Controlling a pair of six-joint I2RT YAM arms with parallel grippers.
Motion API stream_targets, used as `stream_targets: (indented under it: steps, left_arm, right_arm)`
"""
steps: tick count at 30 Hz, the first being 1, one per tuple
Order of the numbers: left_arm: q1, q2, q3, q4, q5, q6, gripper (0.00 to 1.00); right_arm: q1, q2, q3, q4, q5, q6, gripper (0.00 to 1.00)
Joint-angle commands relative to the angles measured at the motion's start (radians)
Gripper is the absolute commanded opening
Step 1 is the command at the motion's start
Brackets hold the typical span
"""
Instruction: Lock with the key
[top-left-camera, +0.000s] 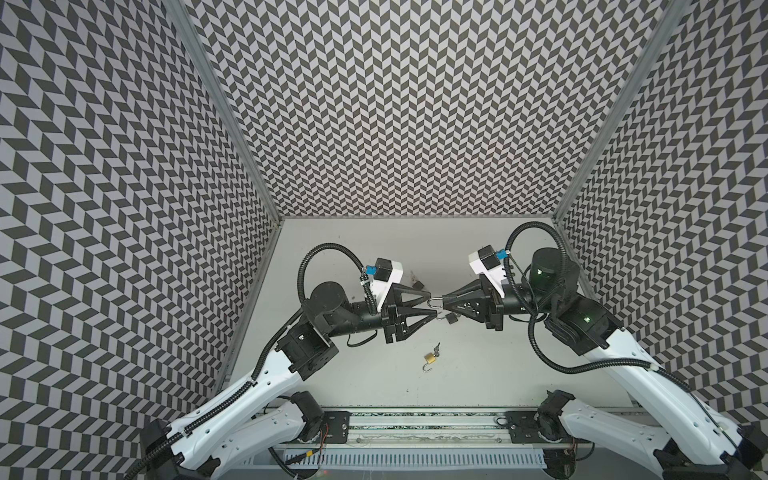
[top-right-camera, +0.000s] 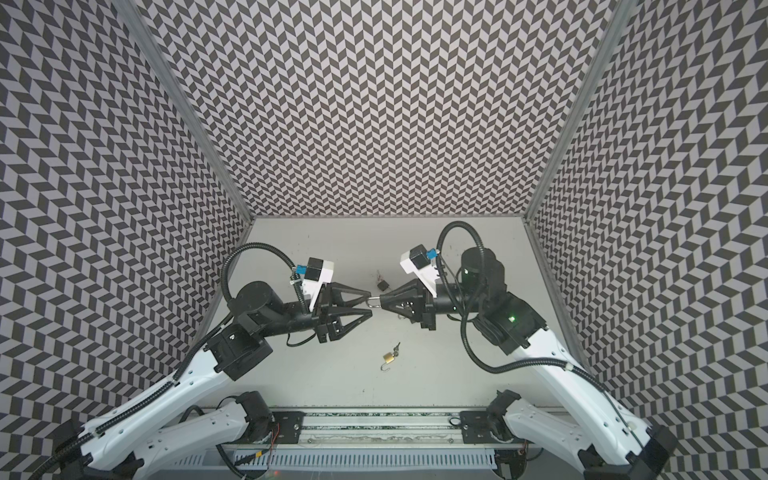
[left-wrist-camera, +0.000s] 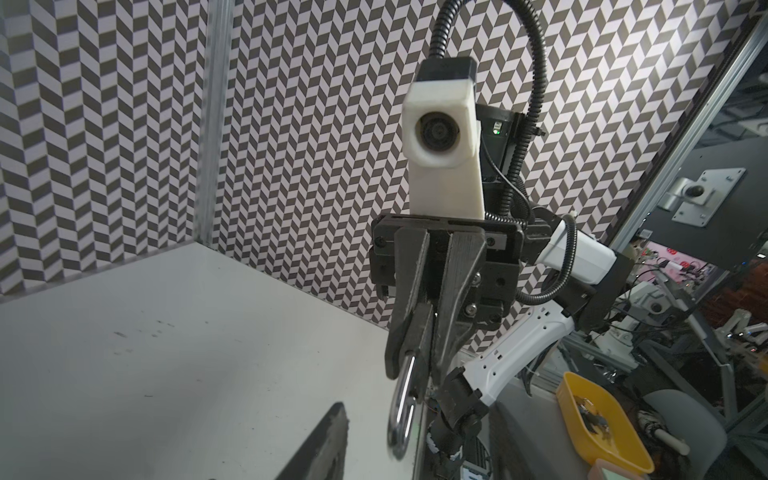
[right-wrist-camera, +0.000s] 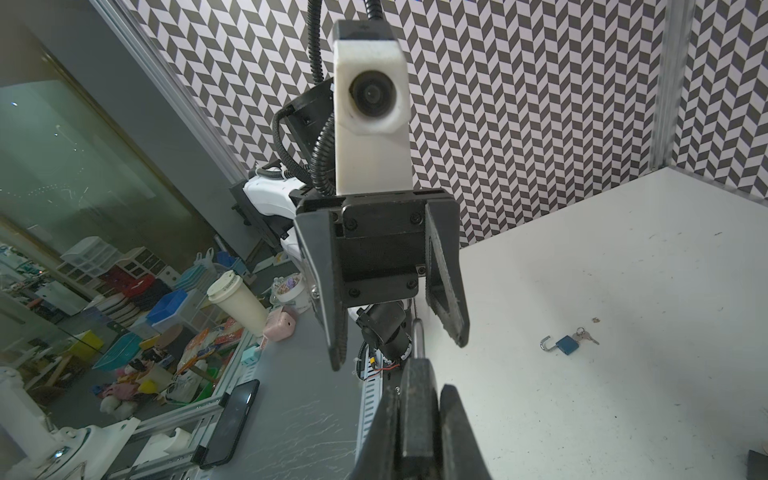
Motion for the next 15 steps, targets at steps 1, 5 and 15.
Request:
stream_targets:
  steps: [1, 5, 15]
  left_arm:
    - [0.002, 0.002, 0.024, 0.014, 0.007, 0.000, 0.50]
    - [0.004, 0.009, 0.024, 0.026, 0.016, -0.004, 0.42]
    - [0.002, -0.003, 0.017, 0.039, 0.038, -0.006, 0.13]
  right_arm:
    - [-0.004, -0.019, 0.001, 0.068, -0.040, -0.005, 0.00]
    - [-0.004, -0.024, -0.012, 0.095, -0.063, 0.007, 0.00]
    - [-0.004, -0.018, -0.017, 0.081, -0.035, -0.006, 0.00]
